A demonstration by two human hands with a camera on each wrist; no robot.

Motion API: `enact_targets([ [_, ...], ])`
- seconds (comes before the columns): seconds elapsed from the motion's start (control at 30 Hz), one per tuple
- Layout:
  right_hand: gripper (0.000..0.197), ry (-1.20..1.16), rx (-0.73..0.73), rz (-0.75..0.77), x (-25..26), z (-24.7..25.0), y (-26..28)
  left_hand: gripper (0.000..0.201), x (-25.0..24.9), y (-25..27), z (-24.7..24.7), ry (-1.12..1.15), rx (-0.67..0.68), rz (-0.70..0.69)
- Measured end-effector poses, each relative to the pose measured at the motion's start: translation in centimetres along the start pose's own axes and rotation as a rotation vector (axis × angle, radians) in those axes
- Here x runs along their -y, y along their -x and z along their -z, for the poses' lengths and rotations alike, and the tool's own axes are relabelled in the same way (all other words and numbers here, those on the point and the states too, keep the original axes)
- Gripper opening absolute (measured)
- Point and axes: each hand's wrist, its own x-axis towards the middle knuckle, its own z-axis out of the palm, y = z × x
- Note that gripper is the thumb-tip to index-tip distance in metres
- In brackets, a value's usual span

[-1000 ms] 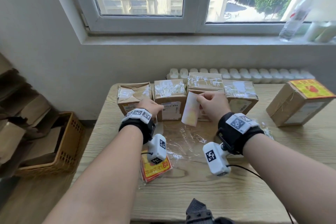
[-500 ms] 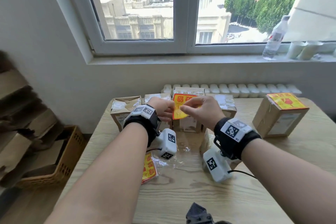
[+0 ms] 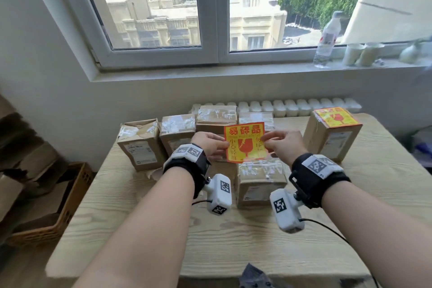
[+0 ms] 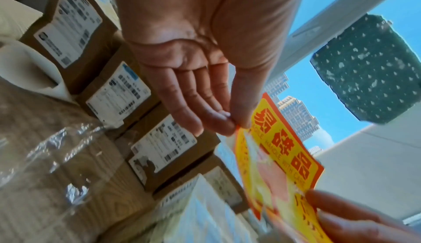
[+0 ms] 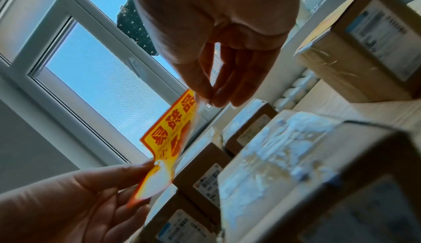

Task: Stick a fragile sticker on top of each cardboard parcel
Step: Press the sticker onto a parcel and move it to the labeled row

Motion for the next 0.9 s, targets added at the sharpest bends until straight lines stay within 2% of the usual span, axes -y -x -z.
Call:
enact_targets([
  [0.1,0.032,0.073,-0.016,-0.026,-1.7,1.3,0.0,0.032,1.0,-0.4,-2.2,-0.063,-0.023,0.008],
  [0.17,0.029,0.081,0.032,-0.05,-2.8,1.9,0.1,0.023,1.8,-0.6,-3.3,-0.093,-0.046,-0.011],
  [0.27,0.024,0.088,0.072,-0.064,-4.2,2.3,0.5,0.022,2.7,-1.0,-4.5,-0.133,-0.045,-0.038],
  [0.43,0.015,0.091,-0.012,-0.001,-4.7,2.1,0.7,0.024,3.4,-1.3,-5.3,-0.075,-0.033,-0.037],
  [0.57,0.021,0.045,0.078,-0.055,-4.9,2.3,0.6,0.018,3.7,-1.2,-4.8,-0.081,-0.02,-0.061],
  [0.7,0.019,0.044,0.042,-0.058,-5.2,2.2,0.5,0.015,3.9,-1.2,-4.6,-0.093,0.011,-0.065],
  [0.8,0.017,-0.002,0.097,-0.085,-5.3,2.2,0.5,0.015,3.9,-1.2,-4.7,-0.103,0.018,-0.076],
  [0.9,0.019,0.058,0.098,-0.07,-5.3,2.1,0.5,0.011,4.0,-1.2,-5.1,-0.137,-0.001,-0.095],
])
